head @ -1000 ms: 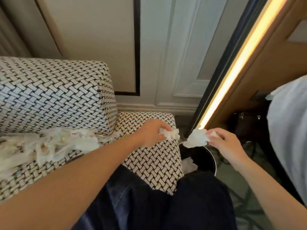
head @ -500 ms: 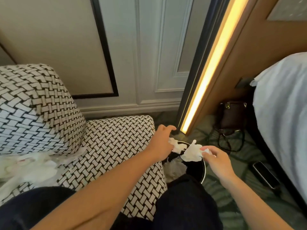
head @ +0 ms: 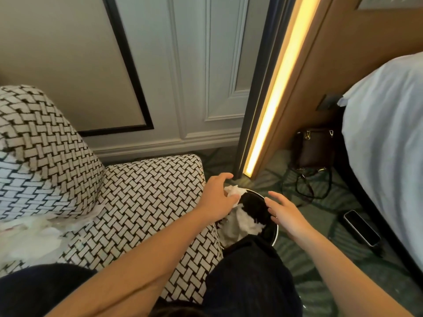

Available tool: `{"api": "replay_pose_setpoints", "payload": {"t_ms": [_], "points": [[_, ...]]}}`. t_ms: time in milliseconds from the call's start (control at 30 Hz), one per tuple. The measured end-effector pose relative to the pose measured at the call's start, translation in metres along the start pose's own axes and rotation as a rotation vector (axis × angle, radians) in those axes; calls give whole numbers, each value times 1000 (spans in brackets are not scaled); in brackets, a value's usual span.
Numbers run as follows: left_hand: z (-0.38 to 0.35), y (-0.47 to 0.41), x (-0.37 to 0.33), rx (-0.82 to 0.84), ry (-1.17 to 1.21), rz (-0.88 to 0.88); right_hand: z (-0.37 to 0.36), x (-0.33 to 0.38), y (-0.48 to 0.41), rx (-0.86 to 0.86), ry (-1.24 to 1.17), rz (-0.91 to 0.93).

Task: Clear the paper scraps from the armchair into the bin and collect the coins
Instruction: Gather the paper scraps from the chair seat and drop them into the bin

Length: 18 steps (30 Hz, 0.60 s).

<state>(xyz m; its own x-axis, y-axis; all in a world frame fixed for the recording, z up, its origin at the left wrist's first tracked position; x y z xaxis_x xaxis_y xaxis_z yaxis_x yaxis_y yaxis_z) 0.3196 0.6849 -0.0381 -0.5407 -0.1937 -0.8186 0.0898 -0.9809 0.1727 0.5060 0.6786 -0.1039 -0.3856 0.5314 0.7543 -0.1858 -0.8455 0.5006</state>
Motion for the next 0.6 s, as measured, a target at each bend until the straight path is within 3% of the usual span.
{"api": "replay_pose_setpoints", "payload": {"t_ms": [300, 600], "points": [[2, 21, -18, 147, -22, -61, 8, 21, 22, 9, -4, 47], [66, 55, -34, 130, -62, -114, -10, 99, 83, 58, 41, 242]]}}
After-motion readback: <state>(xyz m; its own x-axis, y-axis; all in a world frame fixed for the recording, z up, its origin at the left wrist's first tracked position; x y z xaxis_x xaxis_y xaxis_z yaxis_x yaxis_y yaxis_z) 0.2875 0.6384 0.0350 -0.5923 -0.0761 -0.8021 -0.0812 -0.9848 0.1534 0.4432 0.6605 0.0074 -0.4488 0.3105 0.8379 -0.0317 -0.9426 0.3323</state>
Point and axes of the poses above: each hand's wrist, its own y-axis away from the middle knuckle, its own z-axis out of the back of the hand, x = y × z, the point moved 10 cm from there along -y, towards the middle knuckle, and after that the axes turned 9 degrees about -x, right-handed, at the moved point
